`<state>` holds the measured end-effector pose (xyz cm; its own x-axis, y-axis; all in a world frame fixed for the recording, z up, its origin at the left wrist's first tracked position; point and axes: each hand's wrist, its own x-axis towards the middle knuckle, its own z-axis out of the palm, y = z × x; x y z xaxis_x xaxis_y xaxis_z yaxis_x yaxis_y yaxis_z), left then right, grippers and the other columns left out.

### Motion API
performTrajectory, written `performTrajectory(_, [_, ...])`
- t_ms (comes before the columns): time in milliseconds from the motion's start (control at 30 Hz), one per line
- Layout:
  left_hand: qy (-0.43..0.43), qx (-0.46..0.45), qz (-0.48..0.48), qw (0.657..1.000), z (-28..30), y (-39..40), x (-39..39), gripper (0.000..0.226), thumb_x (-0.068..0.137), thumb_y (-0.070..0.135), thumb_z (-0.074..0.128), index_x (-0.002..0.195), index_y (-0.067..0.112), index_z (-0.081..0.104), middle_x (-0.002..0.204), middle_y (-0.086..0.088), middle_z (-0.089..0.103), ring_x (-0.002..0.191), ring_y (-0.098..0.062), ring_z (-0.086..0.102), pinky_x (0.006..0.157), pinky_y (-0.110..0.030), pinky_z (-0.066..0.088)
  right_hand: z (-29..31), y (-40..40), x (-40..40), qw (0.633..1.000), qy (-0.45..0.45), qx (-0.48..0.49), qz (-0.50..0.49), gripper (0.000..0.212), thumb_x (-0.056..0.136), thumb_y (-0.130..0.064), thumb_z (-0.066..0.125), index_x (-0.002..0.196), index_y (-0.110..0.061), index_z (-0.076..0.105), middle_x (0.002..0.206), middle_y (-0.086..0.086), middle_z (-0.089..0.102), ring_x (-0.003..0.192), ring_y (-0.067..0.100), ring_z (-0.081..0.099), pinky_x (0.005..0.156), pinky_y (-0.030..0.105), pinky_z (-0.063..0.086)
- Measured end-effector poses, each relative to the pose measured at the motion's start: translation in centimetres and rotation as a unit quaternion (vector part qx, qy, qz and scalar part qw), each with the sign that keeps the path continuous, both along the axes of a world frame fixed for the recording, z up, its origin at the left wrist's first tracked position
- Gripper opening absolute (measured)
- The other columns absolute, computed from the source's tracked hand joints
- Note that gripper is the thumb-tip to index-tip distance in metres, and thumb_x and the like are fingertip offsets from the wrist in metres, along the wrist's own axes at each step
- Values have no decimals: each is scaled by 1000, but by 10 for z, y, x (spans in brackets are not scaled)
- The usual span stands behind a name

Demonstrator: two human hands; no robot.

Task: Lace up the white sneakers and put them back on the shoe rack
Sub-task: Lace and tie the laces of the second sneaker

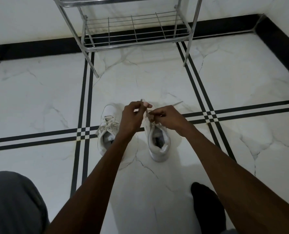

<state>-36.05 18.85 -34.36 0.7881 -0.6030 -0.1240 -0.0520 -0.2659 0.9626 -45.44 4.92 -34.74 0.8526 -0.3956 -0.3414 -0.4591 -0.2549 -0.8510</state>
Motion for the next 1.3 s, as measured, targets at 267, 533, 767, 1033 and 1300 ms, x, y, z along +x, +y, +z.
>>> performTrajectory(267, [90, 9, -66, 994, -11, 11, -7, 51, 108, 48, 39, 109, 6, 68, 108, -17, 73, 97, -17, 75, 69, -19, 58, 19, -6, 9, 989, 28, -72, 123, 31, 86, -51, 70, 84, -22, 79, 87, 6, 77, 89, 25, 72, 85, 40, 57])
performTrajectory(533, [76, 25, -37, 996, -13, 5, -20, 56, 107, 55, 30, 113, 15, 69, 104, 4, 72, 96, -6, 67, 71, -16, 51, 18, -20, 3, 978, -48, -189, 75, 11, 75, -15, 84, 85, -17, 82, 79, -1, 78, 72, 9, 72, 72, 30, 60])
performTrajectory(767, [67, 41, -32, 996, -21, 2, -20, 51, 103, 63, 32, 130, 31, 62, 128, 8, 69, 119, -8, 63, 109, -48, 49, 16, -20, 1, 989, -87, -105, -56, 13, 74, -8, 86, 86, -8, 81, 84, 8, 79, 73, 23, 77, 68, 34, 65])
performTrajectory(1033, [-200, 239, 18, 950, -27, 19, 8, 26, 98, 48, 57, 109, 29, 71, 141, -1, 54, 141, -32, 34, 114, -61, 27, 12, -24, -6, 988, -82, 80, -103, 19, 76, -14, 86, 90, -4, 79, 87, 15, 80, 86, 31, 78, 77, 42, 64])
performTrajectory(1300, [-269, 336, 93, 898, -27, 55, 27, 17, 92, 30, 68, 101, 17, 73, 138, -8, 47, 142, -38, 27, 115, -63, 18, -22, -44, 0, 965, 93, -4, -247, 36, 84, -29, 75, 95, 5, 74, 91, 19, 78, 90, 30, 78, 81, 41, 64])
